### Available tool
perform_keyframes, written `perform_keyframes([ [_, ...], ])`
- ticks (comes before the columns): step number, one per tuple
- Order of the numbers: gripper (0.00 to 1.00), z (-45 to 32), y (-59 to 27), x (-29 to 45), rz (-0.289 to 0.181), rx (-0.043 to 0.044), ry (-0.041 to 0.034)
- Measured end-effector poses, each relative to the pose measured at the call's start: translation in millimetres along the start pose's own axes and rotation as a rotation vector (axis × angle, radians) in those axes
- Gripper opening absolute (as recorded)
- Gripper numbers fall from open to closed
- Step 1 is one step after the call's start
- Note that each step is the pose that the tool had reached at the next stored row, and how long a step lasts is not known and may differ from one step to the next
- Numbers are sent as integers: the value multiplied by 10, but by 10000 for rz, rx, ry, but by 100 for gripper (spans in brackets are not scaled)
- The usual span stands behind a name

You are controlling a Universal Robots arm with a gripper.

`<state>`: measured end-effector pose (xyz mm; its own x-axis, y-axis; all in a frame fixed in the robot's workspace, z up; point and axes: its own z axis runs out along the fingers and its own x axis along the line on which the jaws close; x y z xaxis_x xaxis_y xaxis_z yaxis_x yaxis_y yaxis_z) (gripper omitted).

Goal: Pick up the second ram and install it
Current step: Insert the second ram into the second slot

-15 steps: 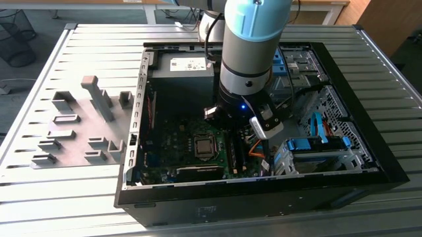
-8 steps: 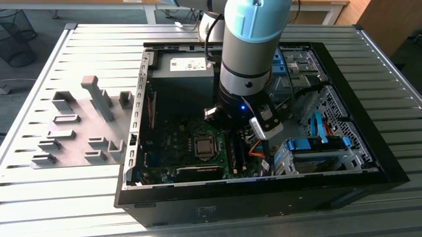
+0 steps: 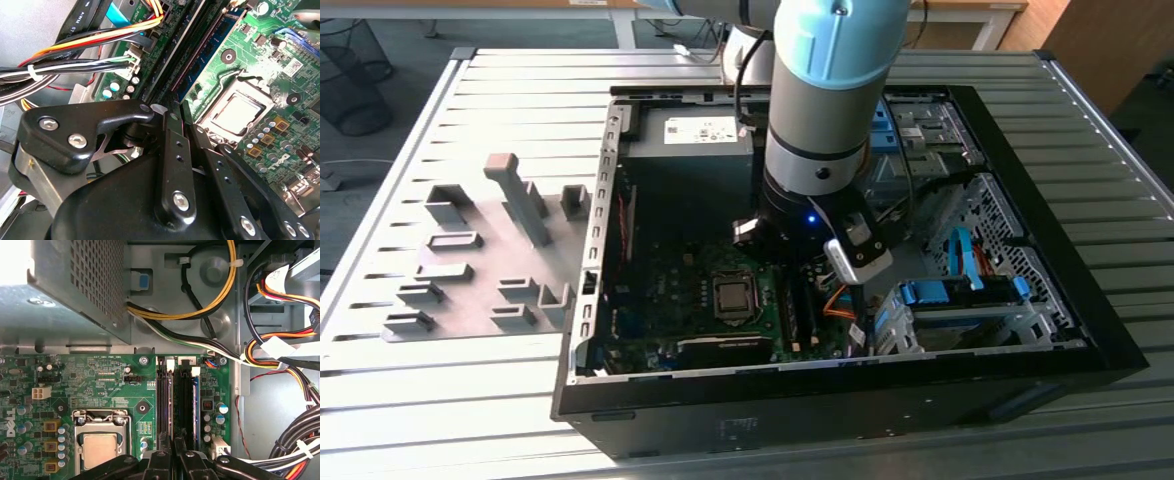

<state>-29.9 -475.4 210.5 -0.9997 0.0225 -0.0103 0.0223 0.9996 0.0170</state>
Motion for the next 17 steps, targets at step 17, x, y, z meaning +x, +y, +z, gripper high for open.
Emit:
perform_keyframes([
  [17, 21, -138, 2, -1, 1, 0, 0],
])
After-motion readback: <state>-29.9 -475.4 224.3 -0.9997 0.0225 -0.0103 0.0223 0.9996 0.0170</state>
